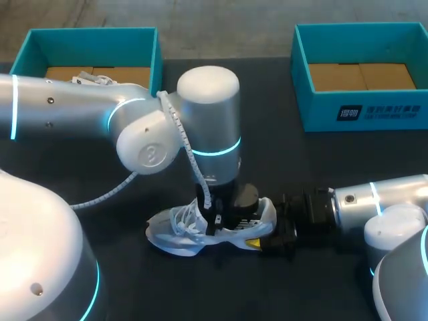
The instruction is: Take the shoe out of the shoebox, open the shoe tongue, remove and reinsert the insole, then place the shoe into the shoebox
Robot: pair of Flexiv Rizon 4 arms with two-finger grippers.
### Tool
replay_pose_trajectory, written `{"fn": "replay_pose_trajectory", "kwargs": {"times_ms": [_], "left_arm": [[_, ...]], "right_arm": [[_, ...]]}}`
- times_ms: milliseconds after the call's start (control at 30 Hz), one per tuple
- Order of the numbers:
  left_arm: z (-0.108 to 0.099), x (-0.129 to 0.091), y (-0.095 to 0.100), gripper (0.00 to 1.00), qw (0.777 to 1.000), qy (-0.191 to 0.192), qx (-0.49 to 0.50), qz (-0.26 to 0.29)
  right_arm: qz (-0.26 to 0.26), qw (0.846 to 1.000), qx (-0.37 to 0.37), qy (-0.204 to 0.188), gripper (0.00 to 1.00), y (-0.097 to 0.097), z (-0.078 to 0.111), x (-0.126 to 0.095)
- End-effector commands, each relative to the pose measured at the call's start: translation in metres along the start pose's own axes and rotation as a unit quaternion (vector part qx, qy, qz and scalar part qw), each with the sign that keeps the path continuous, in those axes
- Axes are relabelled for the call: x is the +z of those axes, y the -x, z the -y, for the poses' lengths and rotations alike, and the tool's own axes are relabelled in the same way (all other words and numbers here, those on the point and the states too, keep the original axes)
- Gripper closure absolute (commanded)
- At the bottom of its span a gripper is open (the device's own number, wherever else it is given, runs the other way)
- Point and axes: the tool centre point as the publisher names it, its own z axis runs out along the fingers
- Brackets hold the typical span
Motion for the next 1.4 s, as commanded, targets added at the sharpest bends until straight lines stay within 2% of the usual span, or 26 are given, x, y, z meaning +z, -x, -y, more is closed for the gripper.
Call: {"fn": "replay_pose_trajectory", "kwargs": {"times_ms": [33, 100, 333, 700, 967, 1167, 1333, 1400], "left_arm": [[0.006, 0.001, -0.001, 0.85, 1.000, 0.005, 0.004, 0.013], [0.008, 0.001, 0.001, 0.73, 1.000, 0.005, 0.005, 0.021], [0.011, 0.002, 0.008, 0.71, 0.999, 0.007, 0.011, 0.050], [0.008, 0.013, 0.025, 0.77, 0.993, 0.015, 0.017, 0.120], [0.006, 0.014, 0.043, 0.75, 0.985, 0.020, 0.019, 0.171], [0.003, 0.013, 0.059, 0.75, 0.982, 0.025, 0.013, 0.186], [0.001, 0.012, 0.072, 0.79, 0.980, 0.031, 0.010, 0.194], [-0.001, 0.010, 0.076, 0.85, 0.980, 0.032, 0.006, 0.196]], "right_arm": [[0.001, 1.000, 0.000, -0.001, 1.00, -0.001, 0.000, 0.001], [0.001, 1.000, 0.000, -0.001, 1.00, -0.001, 0.000, 0.001], [0.001, 1.000, 0.000, -0.001, 1.00, -0.001, 0.000, 0.001], [0.001, 1.000, 0.000, -0.001, 1.00, -0.001, 0.000, 0.001], [0.001, 1.000, 0.000, -0.001, 1.00, -0.001, 0.000, 0.001], [0.001, 1.000, 0.000, -0.001, 1.00, -0.001, 0.000, 0.001], [0.001, 1.000, 0.000, -0.001, 1.00, -0.001, 0.000, 0.001], [0.001, 1.000, 0.000, -0.001, 1.00, -0.001, 0.000, 0.001]]}}
